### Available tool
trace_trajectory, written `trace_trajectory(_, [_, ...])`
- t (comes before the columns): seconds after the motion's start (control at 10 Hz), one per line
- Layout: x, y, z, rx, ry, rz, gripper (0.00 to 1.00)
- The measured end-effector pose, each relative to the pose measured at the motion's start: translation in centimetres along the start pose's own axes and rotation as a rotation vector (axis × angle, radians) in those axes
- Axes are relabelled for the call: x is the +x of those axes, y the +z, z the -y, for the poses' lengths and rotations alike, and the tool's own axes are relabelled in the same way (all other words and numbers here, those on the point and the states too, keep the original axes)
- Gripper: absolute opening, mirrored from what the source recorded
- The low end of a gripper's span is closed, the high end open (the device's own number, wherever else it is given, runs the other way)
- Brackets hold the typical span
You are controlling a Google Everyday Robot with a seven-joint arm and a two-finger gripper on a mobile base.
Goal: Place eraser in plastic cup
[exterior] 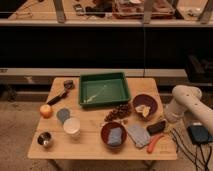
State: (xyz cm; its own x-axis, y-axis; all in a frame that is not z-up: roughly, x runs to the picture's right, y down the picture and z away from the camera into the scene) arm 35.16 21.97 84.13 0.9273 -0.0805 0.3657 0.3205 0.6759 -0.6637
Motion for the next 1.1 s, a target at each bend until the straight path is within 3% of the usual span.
trace_trajectory(0.1, [0.1, -0.1, -0.2, 0.009, 0.003, -0.004, 0.00])
trace_trajectory(0.2, [0.4, -0.9, -1.0, 0.040, 0.016, -0.028, 0.00])
trace_trajectory(0.4, [-0.4, -3.5, -1.7, 0.098, 0.023, -0.050, 0.00])
trace_trajectory(0.6, [-1.6, -7.1, -2.5, 0.131, 0.008, -0.079, 0.00])
trace_trajectory(0.8, [-3.5, -10.8, -2.8, 0.160, -0.030, -0.130, 0.00])
trace_trajectory(0.9, [-4.8, -13.3, -3.3, 0.177, -0.053, -0.176, 0.00])
trace_trajectory(1.1, [-6.5, -15.3, -3.3, 0.196, -0.084, -0.223, 0.00])
